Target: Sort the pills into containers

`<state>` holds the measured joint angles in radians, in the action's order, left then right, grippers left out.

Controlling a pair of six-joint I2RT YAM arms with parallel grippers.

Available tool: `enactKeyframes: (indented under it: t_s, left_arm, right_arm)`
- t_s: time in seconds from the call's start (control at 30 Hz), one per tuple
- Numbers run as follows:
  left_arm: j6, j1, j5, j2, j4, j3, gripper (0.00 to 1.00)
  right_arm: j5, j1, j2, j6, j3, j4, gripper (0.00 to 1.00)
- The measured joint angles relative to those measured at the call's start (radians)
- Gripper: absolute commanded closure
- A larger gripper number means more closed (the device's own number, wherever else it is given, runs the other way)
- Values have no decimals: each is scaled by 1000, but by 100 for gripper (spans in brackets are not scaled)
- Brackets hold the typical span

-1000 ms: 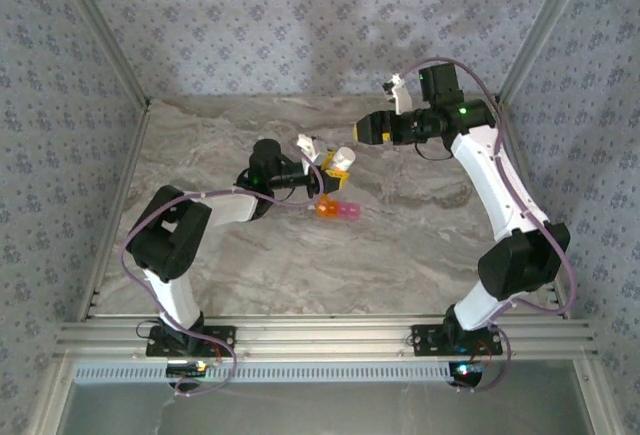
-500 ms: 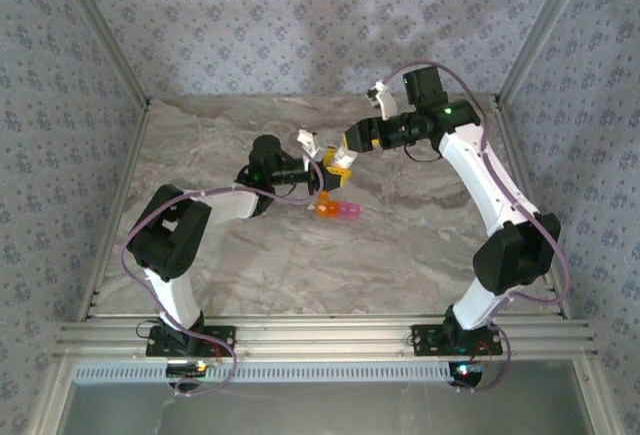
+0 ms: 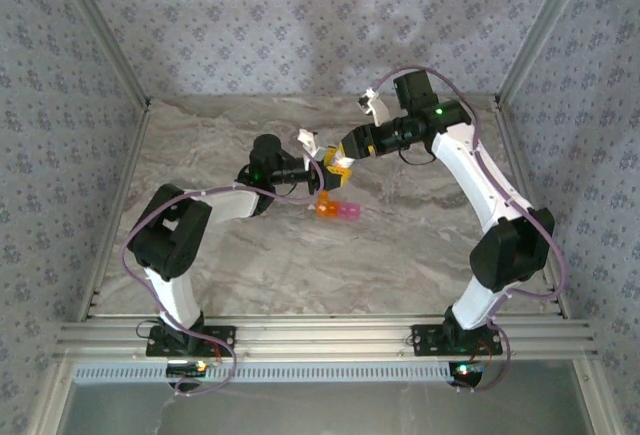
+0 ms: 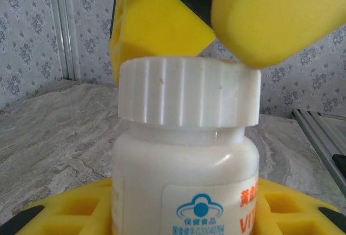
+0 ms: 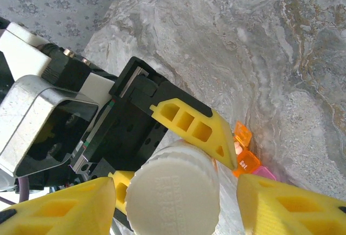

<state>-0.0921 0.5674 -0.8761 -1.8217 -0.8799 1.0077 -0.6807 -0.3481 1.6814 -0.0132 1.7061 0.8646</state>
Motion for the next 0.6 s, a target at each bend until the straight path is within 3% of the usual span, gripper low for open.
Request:
enactKeyframes:
  t_s: [0.13, 0.47, 0.6]
  left_arm:
    - [0, 0, 0, 0, 9, 0, 100]
    - [-4, -1, 0, 0, 33, 6, 100]
    - [10, -4, 10, 0, 51, 8, 100]
  right_arm:
    - [4, -4, 6, 4, 0, 2, 43]
    - [15, -12, 13, -5, 0, 2, 62]
    - [42, -22, 14, -54, -1, -8, 63]
